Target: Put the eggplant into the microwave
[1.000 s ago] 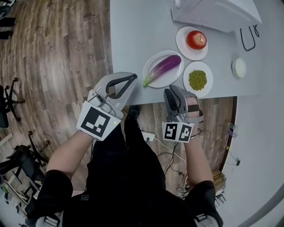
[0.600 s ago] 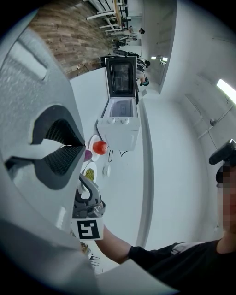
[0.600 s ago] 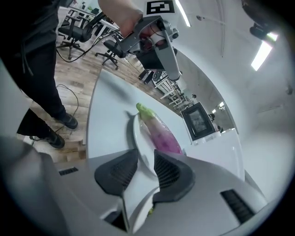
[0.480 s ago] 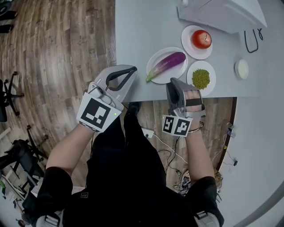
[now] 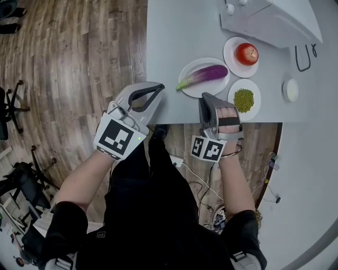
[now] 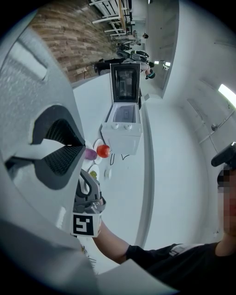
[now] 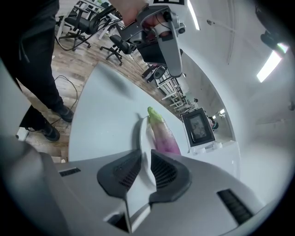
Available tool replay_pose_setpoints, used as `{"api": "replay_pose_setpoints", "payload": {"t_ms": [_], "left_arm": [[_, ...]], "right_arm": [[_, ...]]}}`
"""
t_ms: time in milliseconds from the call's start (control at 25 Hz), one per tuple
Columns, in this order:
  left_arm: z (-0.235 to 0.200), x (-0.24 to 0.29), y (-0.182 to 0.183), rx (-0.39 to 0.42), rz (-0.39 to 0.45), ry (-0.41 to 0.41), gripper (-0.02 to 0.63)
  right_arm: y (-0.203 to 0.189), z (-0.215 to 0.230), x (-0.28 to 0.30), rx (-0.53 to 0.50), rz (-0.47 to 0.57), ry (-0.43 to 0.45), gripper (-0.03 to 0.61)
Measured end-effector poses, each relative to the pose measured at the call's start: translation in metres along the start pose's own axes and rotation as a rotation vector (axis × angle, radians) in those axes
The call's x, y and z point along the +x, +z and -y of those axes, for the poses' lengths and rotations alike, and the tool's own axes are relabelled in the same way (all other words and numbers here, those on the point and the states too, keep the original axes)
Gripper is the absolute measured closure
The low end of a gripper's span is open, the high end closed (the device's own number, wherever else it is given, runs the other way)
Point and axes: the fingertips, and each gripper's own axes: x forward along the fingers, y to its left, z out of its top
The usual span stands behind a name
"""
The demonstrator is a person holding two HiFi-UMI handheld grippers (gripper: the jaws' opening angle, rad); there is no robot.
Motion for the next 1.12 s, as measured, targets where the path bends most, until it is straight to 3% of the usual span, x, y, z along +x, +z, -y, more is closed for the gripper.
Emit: {"api": "replay_pose_setpoints", "payload": {"t_ms": [400,1120], "left_arm": [[-0.006,-0.013,-0.011,-0.008,-0.018,0.027,0.604],[-0.001,-0.012,-0.03,0.012,-0.07,0.039,0.604]], "right_arm": [[0.006,0.003,0.006,-0.028,-0.029,-0.041,0.54],[0.008,0.012,-0.004,-0.08,-0.035,-0.21,0.557]]}}
